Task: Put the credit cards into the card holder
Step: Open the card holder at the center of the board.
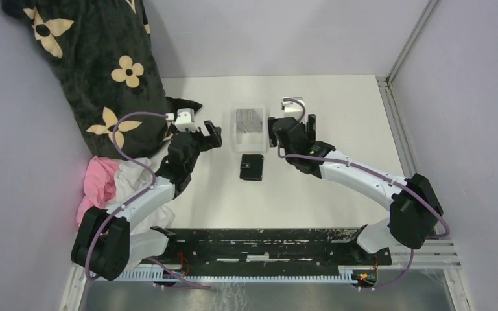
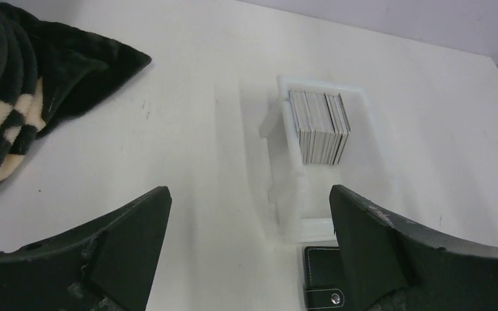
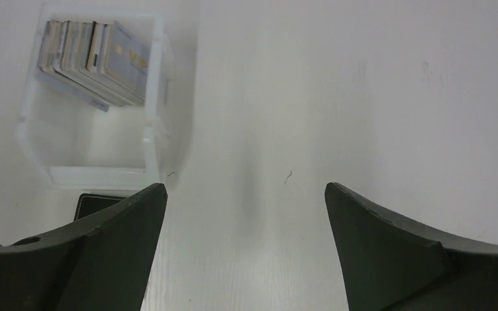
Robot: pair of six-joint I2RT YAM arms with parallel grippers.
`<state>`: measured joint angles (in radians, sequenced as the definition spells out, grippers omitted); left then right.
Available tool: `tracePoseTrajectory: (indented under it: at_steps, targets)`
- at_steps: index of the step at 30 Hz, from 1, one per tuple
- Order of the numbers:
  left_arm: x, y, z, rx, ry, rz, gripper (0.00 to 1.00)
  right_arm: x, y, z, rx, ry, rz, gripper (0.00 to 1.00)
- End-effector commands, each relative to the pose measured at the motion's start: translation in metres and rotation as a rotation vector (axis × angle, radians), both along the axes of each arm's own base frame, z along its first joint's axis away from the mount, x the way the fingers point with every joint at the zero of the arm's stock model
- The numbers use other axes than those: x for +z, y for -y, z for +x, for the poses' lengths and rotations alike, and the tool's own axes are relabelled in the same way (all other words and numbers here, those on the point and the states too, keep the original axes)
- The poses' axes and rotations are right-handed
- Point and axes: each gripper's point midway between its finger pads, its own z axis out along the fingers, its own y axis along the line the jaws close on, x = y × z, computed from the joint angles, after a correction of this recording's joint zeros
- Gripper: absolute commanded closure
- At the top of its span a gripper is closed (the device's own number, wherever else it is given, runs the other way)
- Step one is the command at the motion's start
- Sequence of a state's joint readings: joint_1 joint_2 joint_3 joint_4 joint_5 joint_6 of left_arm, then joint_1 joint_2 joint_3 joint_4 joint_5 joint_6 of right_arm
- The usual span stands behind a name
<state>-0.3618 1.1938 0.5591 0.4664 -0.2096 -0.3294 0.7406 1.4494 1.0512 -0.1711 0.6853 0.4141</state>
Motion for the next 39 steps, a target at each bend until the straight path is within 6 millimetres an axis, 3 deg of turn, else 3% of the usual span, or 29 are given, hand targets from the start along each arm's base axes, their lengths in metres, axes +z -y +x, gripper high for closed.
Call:
tracePoseTrajectory:
  at_steps: [1, 6, 12, 16, 21, 30, 39]
  targets:
    - [0.012, -0.011, -0.005, 0.140, -0.020, -0.081, 0.01, 0.044, -0.008, -0.004, -0.047, 0.094, -0.121, 0.00]
    - [0.001, -0.010, -0.010, 0.165, -0.057, -0.159, 0.01, 0.045, -0.038, -0.003, 0.074, 0.079, -0.037, 0.08]
    - [-0.013, -0.004, -0.006, 0.183, -0.095, -0.220, 0.00, 0.049, -0.072, 0.014, 0.159, 0.070, -0.017, 0.19]
    - [-0.019, -0.002, -0.004, 0.189, -0.106, -0.254, 0.01, 0.042, -0.092, 0.025, 0.208, 0.032, -0.019, 0.20]
    - [-0.026, 0.004, -0.015, 0.159, -0.120, -0.309, 0.04, 0.012, -0.104, 0.018, 0.247, -0.070, 0.026, 0.21]
    - [-0.054, 0.036, -0.051, 0.030, -0.178, -0.296, 0.12, -0.062, -0.111, -0.029, 0.310, -0.235, 0.211, 0.23]
    - [-0.083, 0.064, -0.064, -0.066, -0.247, -0.280, 0.20, -0.098, -0.107, -0.045, 0.287, -0.252, 0.329, 0.24]
